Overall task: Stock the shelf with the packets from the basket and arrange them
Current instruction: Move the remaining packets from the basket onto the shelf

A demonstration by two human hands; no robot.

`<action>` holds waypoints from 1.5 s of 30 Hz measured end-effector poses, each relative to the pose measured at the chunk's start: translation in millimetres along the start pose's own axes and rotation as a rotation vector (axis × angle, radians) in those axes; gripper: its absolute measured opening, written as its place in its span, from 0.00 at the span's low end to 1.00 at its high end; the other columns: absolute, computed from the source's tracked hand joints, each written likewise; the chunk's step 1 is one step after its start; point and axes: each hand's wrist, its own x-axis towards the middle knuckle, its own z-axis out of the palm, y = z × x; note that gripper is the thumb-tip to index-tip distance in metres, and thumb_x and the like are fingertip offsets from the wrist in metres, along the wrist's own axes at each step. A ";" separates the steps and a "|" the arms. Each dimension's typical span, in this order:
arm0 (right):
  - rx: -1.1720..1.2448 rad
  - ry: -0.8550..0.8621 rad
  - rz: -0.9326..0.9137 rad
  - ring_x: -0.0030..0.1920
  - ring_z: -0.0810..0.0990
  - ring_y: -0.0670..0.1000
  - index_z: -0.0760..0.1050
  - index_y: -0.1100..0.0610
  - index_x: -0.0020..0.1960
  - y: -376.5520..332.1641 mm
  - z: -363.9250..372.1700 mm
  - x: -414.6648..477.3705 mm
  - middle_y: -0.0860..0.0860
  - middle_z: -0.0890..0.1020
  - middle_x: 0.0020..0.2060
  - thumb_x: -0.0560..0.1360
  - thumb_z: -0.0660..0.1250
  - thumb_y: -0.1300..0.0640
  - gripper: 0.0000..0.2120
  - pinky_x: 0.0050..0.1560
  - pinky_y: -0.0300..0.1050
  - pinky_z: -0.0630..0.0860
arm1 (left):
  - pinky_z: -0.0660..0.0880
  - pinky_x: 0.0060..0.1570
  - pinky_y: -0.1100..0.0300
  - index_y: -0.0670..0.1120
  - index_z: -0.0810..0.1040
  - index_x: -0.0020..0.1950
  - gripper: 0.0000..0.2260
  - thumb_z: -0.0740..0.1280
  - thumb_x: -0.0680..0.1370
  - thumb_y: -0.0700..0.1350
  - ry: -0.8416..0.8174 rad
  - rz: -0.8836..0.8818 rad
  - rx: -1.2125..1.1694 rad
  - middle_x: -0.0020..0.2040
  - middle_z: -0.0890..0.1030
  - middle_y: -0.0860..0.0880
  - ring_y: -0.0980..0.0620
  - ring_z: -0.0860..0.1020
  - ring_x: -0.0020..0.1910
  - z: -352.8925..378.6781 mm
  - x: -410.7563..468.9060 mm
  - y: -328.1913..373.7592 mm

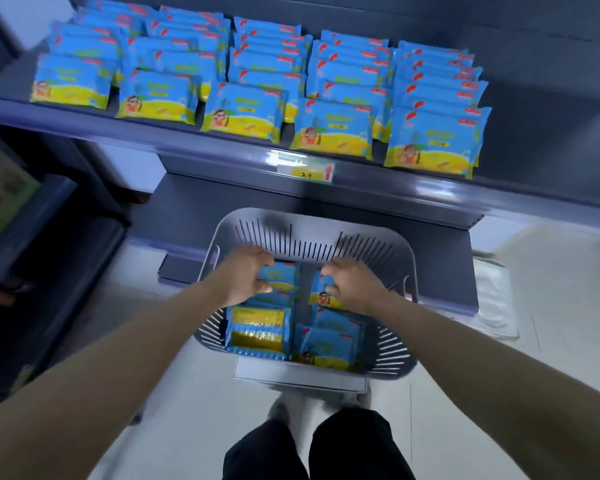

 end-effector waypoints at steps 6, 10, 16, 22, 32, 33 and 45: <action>-0.003 -0.278 0.147 0.56 0.76 0.59 0.72 0.58 0.58 -0.2 49.4 13.4 0.59 0.77 0.57 0.76 0.59 0.57 0.12 0.52 0.50 0.76 | 0.68 0.61 0.54 0.44 0.75 0.62 0.21 0.72 0.72 0.49 -0.033 -0.013 -0.044 0.58 0.75 0.47 0.47 0.72 0.59 27.7 -4.9 -21.1; 0.045 -0.414 0.235 0.56 0.76 0.59 0.71 0.58 0.64 3.0 69.6 25.0 0.58 0.77 0.58 0.77 0.58 0.59 0.16 0.48 0.46 0.74 | 0.68 0.61 0.53 0.45 0.74 0.62 0.21 0.71 0.72 0.50 -0.003 -0.004 -0.046 0.57 0.75 0.48 0.49 0.72 0.57 36.5 0.4 -27.8; 0.097 -0.488 0.297 0.53 0.78 0.57 0.73 0.56 0.63 5.2 100.2 34.8 0.57 0.78 0.56 0.74 0.65 0.51 0.19 0.52 0.47 0.76 | 0.68 0.60 0.55 0.45 0.74 0.63 0.21 0.71 0.73 0.50 0.003 0.028 -0.029 0.57 0.75 0.48 0.48 0.72 0.58 47.6 9.9 -30.5; 0.083 -0.543 0.284 0.56 0.77 0.57 0.72 0.57 0.64 7.0 101.3 39.5 0.56 0.78 0.58 0.74 0.65 0.50 0.21 0.55 0.47 0.74 | 0.70 0.59 0.56 0.45 0.74 0.64 0.20 0.71 0.73 0.48 -0.017 0.056 -0.040 0.56 0.76 0.48 0.48 0.73 0.56 58.5 15.9 -24.8; 0.124 -0.224 0.310 0.57 0.76 0.63 0.57 0.62 0.70 20.6 6.4 20.2 0.63 0.75 0.60 0.75 0.59 0.68 0.26 0.47 0.49 0.72 | 0.70 0.58 0.57 0.46 0.73 0.64 0.21 0.71 0.73 0.49 -0.168 0.141 -0.032 0.59 0.75 0.46 0.48 0.72 0.57 70.5 38.5 31.1; 0.103 -0.204 0.310 0.58 0.76 0.63 0.57 0.62 0.71 21.5 -0.4 17.0 0.63 0.74 0.60 0.74 0.60 0.68 0.26 0.47 0.49 0.72 | 0.71 0.57 0.56 0.46 0.73 0.63 0.21 0.72 0.73 0.49 -0.184 0.149 -0.025 0.59 0.75 0.46 0.48 0.73 0.56 75.3 41.8 35.4; 0.185 -0.048 0.372 0.53 0.77 0.65 0.55 0.60 0.70 39.9 -2.8 -10.9 0.63 0.76 0.56 0.73 0.59 0.68 0.27 0.42 0.49 0.69 | 0.75 0.55 0.50 0.40 0.73 0.62 0.24 0.71 0.72 0.52 -0.616 0.257 0.421 0.59 0.76 0.40 0.41 0.76 0.56 142.3 66.2 53.6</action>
